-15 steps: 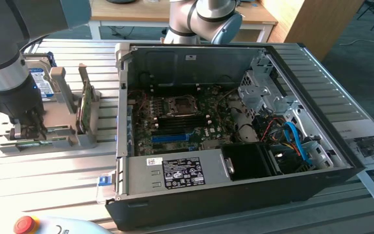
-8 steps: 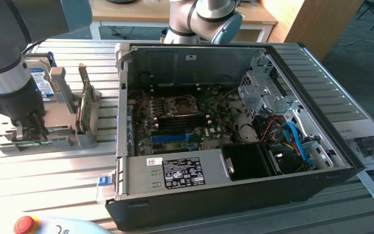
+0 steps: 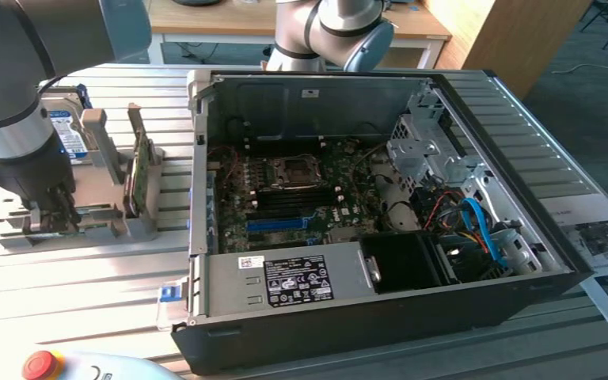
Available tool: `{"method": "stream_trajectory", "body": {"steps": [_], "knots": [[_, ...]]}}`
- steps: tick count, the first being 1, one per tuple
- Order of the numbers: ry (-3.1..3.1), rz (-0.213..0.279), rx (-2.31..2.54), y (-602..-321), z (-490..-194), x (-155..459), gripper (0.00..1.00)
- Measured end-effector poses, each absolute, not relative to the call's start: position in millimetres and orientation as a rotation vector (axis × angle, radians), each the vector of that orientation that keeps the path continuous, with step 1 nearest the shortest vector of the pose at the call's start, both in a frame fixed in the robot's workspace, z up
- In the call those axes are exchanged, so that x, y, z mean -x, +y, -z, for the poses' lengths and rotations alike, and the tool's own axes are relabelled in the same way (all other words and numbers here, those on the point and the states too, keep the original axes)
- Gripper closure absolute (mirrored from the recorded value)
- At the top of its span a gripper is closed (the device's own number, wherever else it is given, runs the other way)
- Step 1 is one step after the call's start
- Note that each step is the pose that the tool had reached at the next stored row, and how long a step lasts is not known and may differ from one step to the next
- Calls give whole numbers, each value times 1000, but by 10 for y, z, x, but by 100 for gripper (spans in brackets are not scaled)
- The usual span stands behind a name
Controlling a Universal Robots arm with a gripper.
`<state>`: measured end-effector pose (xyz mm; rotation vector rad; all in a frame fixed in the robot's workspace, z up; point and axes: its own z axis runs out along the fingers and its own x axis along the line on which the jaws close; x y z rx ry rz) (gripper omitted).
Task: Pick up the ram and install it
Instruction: 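Pick up the ram and move it above insertion slot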
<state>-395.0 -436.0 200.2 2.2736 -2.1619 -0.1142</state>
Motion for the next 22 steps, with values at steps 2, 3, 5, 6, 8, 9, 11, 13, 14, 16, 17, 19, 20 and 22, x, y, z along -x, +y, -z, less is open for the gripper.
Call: {"method": "stream_trajectory", "body": {"steps": [2,3,5,6,8,9,11,13,14,16,17,19,20,22], "knots": [[-2161,114,-2274,-4360,-1999,3950,76],[-2161,114,-2274,-4360,-1998,3950,76],[-2162,114,-2274,-4359,-1993,3949,76],[-2162,114,-2274,-4359,-1987,3949,76],[-2162,114,-2274,-4359,-1985,3949,76],[-2161,114,-2274,-4360,-1985,3949,76],[-2162,114,-2274,-4359,-1985,3949,76],[-2162,114,-2274,-4359,-1988,3949,76],[-2162,114,-2274,-4359,-1989,3949,76],[-2161,114,-2274,-4360,-1991,3949,76],[-2161,114,-2274,-4359,-1992,3949,76],[-2161,113,-2274,-4359,-1994,3949,76],[-2161,113,-2274,-4359,-1994,3949,76],[-2161,113,-2274,-4359,-1994,3949,76]]}}
